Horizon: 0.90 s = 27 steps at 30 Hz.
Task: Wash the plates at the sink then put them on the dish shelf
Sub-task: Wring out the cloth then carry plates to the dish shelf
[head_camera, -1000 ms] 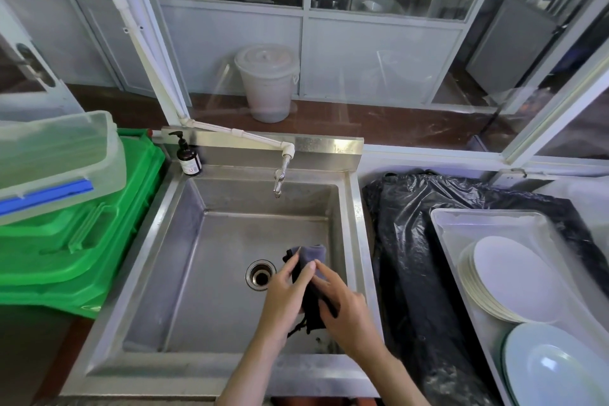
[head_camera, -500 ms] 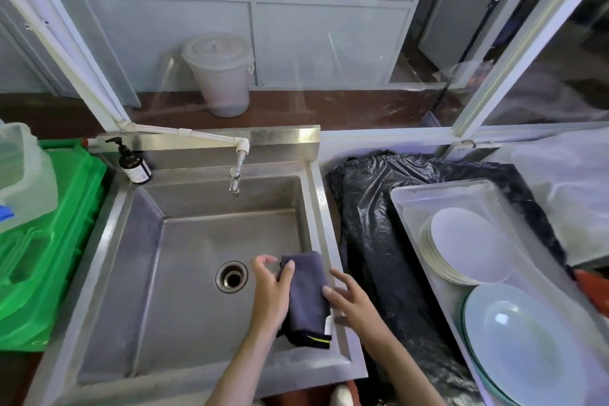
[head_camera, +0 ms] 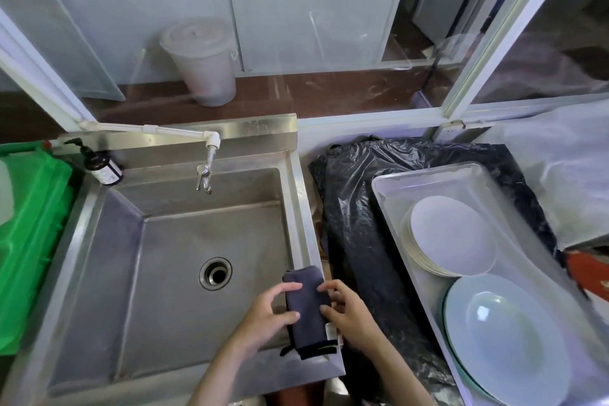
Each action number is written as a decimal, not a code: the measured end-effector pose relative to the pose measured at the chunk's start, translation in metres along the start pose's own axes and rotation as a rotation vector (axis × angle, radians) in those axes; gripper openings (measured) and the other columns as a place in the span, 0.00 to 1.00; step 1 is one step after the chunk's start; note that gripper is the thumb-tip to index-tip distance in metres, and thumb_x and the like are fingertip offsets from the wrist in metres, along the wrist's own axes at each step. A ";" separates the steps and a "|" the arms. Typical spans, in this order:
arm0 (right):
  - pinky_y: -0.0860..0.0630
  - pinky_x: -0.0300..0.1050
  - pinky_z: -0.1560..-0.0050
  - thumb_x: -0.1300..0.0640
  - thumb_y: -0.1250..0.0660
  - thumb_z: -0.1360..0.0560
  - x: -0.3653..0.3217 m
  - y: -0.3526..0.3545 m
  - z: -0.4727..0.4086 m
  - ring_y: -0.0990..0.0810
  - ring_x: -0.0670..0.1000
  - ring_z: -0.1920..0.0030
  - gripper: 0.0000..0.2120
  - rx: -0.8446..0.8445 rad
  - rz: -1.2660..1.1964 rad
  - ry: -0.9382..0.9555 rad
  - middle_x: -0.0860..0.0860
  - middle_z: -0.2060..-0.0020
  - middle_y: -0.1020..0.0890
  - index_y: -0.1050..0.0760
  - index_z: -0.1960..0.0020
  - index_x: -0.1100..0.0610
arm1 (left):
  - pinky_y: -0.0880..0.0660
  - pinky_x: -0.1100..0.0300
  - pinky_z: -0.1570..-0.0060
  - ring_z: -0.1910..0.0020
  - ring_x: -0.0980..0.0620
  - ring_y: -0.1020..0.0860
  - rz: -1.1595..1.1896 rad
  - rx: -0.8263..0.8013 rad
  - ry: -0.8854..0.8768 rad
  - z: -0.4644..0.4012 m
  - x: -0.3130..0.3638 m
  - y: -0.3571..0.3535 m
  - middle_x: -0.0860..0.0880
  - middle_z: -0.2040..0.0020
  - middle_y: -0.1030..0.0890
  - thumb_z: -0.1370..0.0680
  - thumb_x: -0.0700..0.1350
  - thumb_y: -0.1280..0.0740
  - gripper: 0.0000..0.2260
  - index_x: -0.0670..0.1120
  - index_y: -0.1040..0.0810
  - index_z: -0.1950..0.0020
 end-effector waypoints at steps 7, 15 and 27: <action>0.17 0.41 0.54 0.59 0.22 0.29 0.030 -0.003 -0.006 0.17 0.47 0.46 0.30 -0.178 0.130 -0.044 0.44 0.43 0.20 0.25 0.30 0.43 | 0.17 0.43 0.46 0.46 0.47 0.15 -0.005 -0.006 0.111 -0.006 -0.032 -0.019 0.46 0.41 0.16 0.28 0.33 0.26 0.33 0.65 0.23 0.33; 0.23 0.32 0.46 0.59 0.19 0.31 0.057 -0.008 -0.008 0.22 0.45 0.41 0.37 -0.296 0.223 -0.062 0.46 0.36 0.26 0.31 0.28 0.43 | 0.18 0.50 0.41 0.36 0.54 0.20 -0.118 0.043 0.126 -0.016 -0.060 -0.039 0.55 0.33 0.21 0.29 0.35 0.27 0.35 0.71 0.26 0.33; 0.22 0.44 0.42 0.59 0.20 0.34 0.090 -0.011 -0.003 0.25 0.51 0.42 0.40 -0.304 0.399 -0.158 0.51 0.41 0.30 0.34 0.28 0.43 | 0.28 0.61 0.32 0.28 0.58 0.29 -0.332 0.023 0.141 -0.017 -0.075 -0.068 0.59 0.28 0.27 0.26 0.35 0.28 0.33 0.63 0.30 0.28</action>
Point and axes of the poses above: each hand's wrist, its own z-axis away from the middle knuckle, its own y-axis out of the back of the hand, x = y × z, the point moved 6 cm from there along -z, towards the middle knuckle
